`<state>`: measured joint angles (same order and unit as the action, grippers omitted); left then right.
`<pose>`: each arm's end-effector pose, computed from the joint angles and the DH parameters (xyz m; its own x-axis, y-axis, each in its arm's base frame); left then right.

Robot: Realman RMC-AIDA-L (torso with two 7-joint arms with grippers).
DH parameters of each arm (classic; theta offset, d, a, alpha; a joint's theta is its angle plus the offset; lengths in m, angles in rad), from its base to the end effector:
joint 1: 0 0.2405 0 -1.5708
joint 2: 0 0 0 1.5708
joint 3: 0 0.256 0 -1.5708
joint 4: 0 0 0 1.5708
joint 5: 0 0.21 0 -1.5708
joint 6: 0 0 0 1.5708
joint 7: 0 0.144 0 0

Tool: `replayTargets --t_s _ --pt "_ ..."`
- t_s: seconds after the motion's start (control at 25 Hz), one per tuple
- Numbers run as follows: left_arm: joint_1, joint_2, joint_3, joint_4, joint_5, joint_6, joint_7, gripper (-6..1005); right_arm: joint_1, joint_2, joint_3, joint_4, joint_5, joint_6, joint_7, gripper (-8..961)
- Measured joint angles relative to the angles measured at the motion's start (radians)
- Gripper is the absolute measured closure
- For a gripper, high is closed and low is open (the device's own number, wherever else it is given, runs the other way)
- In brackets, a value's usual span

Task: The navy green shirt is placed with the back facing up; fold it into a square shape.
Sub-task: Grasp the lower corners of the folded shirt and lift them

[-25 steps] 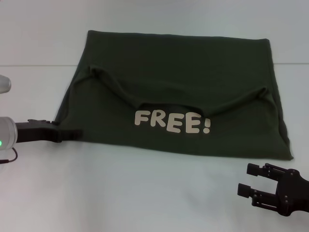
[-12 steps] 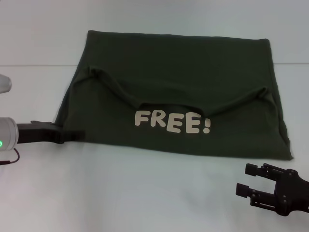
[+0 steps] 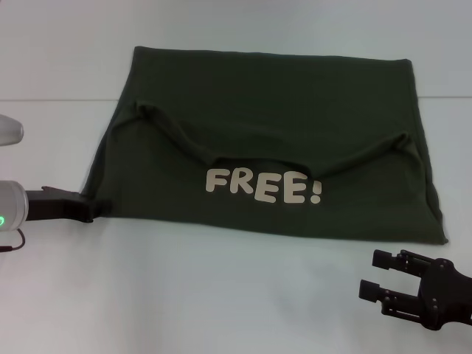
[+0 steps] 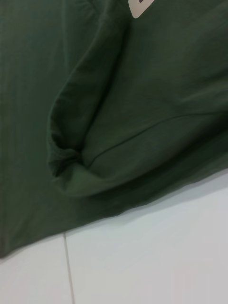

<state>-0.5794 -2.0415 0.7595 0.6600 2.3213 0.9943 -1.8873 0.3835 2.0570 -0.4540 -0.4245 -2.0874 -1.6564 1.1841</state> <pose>-0.3290 0.3838 0.0162 0.6435 0.6918 0.3277 0.7413 -0.4564 -0.4921 0.3197 0.2578 -0.0119 0.6503 -0.4345 -0.6232 -0.6026 -0.7946 -0.0748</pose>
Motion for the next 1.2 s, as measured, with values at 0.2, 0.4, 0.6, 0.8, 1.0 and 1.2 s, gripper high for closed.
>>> replayTargets --t_s 0.2,0.4,0.6,0.8,1.0,1.2 --pt "0.0 0.0 -0.003 0.001 0.001 0.001 0.0 786 0.0 0.0 0.001 0.0 0.003 -0.003 0.002 176" --pt "0.0 0.0 -0.002 0.001 0.001 0.002 0.0 918 0.0 -0.006 0.009 -0.003 0.005 -0.005 0.039 175" --pt "-0.001 0.003 -0.004 0.005 -0.002 0.011 0.001 966 0.0 -0.031 0.017 -0.129 0.003 0.053 0.354 175" --pt "-0.003 0.015 -0.008 0.002 -0.011 0.054 0.008 966 -0.011 -0.082 0.01 -0.283 -0.011 0.077 0.7 175" --pt "-0.011 0.023 -0.009 0.004 -0.014 0.088 0.009 966 0.051 -0.153 0.003 -0.333 -0.143 0.109 1.027 176" --pt "-0.016 0.031 -0.009 -0.005 -0.014 0.093 0.01 966 0.168 -0.156 -0.002 -0.306 -0.311 0.146 1.122 193"
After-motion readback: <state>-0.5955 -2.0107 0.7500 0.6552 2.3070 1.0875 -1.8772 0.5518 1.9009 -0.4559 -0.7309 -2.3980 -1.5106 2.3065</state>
